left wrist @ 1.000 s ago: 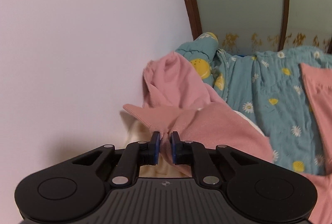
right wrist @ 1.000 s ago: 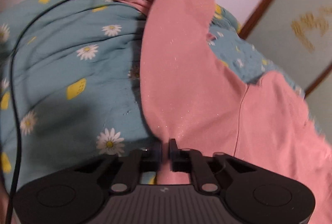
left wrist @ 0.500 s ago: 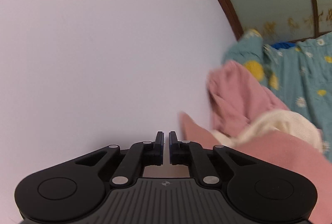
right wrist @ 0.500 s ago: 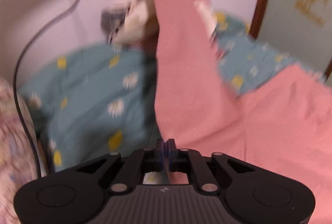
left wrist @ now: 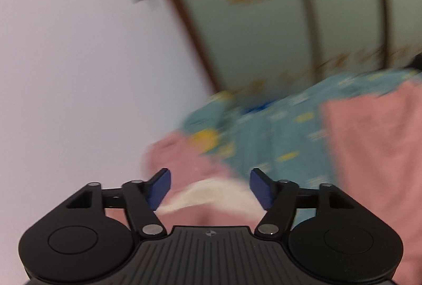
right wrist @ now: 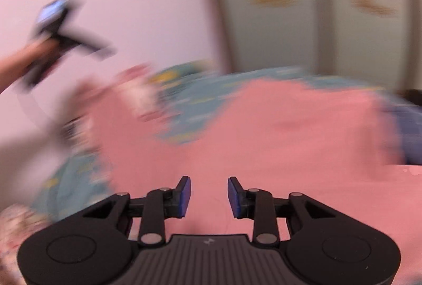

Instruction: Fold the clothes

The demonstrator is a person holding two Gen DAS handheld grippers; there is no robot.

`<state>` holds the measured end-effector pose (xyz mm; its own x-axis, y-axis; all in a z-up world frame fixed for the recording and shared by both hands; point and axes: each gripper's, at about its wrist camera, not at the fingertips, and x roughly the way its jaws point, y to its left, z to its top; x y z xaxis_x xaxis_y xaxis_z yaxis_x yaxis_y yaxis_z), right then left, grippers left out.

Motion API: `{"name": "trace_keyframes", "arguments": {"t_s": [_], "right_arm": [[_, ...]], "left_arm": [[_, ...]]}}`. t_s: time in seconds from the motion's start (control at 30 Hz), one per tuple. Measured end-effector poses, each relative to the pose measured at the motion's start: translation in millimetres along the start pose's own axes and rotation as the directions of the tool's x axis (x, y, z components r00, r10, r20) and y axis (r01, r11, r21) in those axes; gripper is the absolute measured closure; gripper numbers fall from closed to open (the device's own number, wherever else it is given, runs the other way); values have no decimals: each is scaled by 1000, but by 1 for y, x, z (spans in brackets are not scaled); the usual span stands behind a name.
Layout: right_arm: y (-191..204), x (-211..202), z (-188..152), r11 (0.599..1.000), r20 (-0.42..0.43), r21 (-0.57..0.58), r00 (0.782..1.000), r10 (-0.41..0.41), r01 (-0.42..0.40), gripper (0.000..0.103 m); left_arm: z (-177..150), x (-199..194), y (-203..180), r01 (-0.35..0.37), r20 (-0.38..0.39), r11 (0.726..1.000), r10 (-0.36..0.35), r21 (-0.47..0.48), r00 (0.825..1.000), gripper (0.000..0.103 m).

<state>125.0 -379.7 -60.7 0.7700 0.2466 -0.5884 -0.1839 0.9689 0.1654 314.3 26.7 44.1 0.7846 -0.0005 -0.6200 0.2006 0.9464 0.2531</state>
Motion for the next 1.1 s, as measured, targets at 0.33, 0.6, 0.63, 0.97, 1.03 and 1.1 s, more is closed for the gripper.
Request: {"name": "trace_keyframes", "arguments": {"t_s": [0.33,0.6,0.63,0.97,1.03,1.1], "right_arm": [[-266,-106,17,760,-140,509,910,-391,404,66],[-399,-80,-22,476,-287,732,854,-433,487,66],[-410,-71,-28,447,-309,744,849,-429,497,66],[-488,-2,-76,175,-422,842,824,-379,511,78],[-488,0,-74,184,-395,847,822,-410,499,101],[-477,-7,-59,270,-328,840,837,-439,471,101]], "left_arm": [[-55,11,-145,332,-1,931,-336,-154,942,29],[-106,14,-176,309,-89,943,-321,-122,943,29],[-109,12,-174,299,-94,948,-309,-109,946,29],[-133,13,-135,201,-160,976,-212,-83,964,29],[-135,19,-130,193,-175,976,-208,-102,962,29],[-137,24,-129,198,-186,974,-216,-112,958,29]]}}
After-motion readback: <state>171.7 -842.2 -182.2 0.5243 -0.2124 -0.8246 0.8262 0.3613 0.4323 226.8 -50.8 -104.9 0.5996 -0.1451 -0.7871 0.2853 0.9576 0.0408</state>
